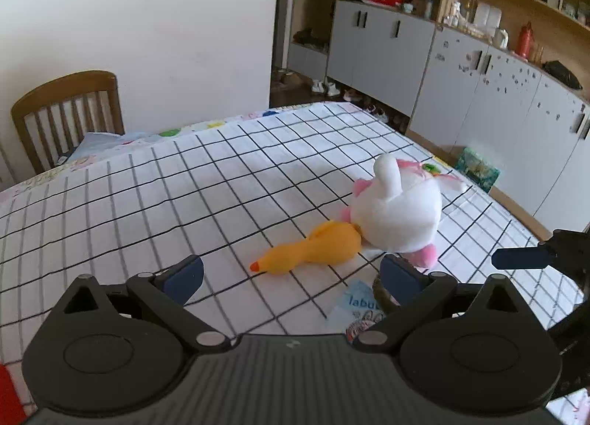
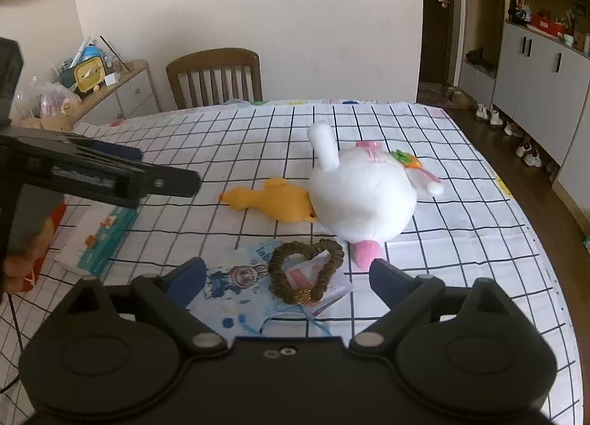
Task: Organize soft objects
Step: 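Grasp the yellow rubber duck with the left tool while the right tool grasps the bead bracelet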
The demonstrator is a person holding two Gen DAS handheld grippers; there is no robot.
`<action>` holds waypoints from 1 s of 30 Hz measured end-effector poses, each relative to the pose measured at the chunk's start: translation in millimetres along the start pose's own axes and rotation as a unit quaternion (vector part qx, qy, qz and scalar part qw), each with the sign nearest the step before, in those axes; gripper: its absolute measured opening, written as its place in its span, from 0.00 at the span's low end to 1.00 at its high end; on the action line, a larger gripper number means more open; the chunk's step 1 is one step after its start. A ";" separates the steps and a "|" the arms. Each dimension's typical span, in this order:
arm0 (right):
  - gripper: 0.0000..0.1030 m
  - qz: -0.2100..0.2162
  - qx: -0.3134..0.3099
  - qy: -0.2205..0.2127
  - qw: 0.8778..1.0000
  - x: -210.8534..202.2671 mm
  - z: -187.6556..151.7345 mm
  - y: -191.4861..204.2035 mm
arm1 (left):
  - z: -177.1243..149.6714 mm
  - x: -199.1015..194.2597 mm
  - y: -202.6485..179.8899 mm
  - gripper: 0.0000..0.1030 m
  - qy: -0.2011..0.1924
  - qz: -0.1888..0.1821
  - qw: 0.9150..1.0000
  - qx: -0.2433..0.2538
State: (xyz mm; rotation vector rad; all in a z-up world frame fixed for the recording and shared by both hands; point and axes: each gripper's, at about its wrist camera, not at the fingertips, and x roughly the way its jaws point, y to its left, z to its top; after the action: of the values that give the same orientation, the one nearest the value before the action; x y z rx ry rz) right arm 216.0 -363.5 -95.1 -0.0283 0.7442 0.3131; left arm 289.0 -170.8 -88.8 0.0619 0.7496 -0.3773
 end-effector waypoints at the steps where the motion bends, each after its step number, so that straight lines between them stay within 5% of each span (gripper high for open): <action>1: 0.91 0.000 0.001 0.002 1.000 2.8 0.3 -1.4 | 1.0 6.7 -0.8 1.00 0.004 0.002 1.000 0.001; 24: 0.72 -0.019 0.003 0.053 0.998 59.1 0.1 -7.5 | 7.1 91.0 -11.8 0.98 0.042 -0.019 0.997 0.060; 30: 0.66 -0.024 -0.006 0.063 0.998 65.7 -2.8 -4.0 | 7.6 101.3 -12.0 0.83 0.053 -0.057 0.994 0.071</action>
State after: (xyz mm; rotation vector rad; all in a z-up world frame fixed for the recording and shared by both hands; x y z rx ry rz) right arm 260.7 -349.9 -141.5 -0.0773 0.8646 0.2724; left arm 357.4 -215.1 -150.7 0.1749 0.8333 -0.5387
